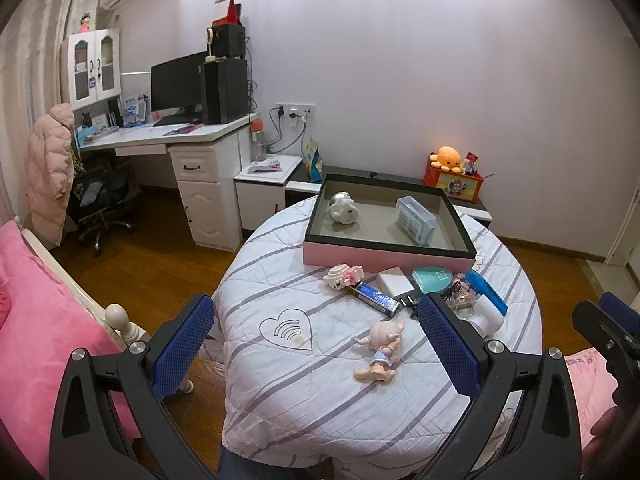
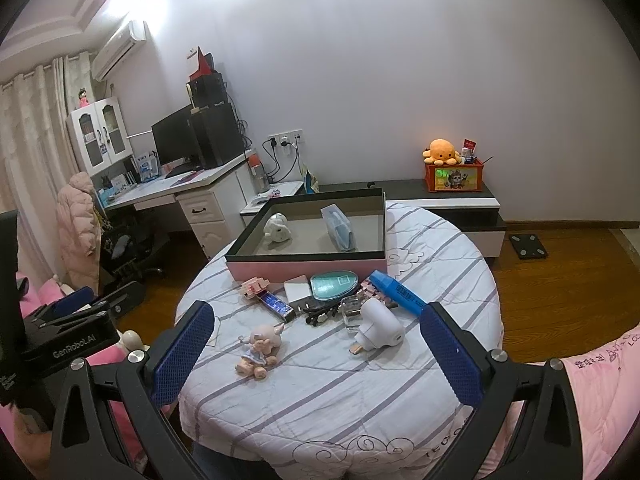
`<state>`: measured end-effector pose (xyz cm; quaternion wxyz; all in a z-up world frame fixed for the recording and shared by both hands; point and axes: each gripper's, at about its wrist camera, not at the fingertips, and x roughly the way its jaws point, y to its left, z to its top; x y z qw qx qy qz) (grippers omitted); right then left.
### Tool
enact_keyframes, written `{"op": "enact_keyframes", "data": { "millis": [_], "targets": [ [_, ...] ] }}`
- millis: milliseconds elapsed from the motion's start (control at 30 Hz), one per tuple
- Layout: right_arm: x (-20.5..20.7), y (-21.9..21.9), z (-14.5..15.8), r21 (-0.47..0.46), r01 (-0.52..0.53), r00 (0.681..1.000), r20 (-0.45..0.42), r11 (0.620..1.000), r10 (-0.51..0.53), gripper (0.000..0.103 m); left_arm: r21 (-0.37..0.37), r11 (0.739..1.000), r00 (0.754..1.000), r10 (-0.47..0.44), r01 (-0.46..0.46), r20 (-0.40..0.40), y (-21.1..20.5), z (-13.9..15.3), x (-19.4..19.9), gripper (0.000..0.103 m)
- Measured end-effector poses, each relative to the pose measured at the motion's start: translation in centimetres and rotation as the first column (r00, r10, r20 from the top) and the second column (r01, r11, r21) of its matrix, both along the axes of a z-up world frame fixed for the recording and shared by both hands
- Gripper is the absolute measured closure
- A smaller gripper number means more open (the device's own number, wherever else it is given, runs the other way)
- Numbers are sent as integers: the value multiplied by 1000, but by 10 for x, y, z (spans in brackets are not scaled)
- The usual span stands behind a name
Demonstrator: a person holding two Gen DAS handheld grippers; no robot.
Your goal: Organize rigid objects
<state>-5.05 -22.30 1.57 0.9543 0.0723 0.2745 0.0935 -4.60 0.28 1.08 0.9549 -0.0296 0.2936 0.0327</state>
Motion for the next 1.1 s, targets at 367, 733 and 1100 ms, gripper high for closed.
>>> {"op": "enact_keyframes", "data": {
  "millis": [367,733,1100],
  "targets": [
    [25,-15,-43,-74,55,992,-108,996,-63,0,10,996,989,-86,88,-121,-17,-64,26,0],
    [73,-27,-105,-87,50,963,-261,995,-71,0,-32,987,953,-159,156,-259,-44,-130,70,0],
    [118,-28,-139,-33,43,947,-318,999,-51,0,-63,987,934,-162,150,-319,-48,-161,103,1]
  ]
}}
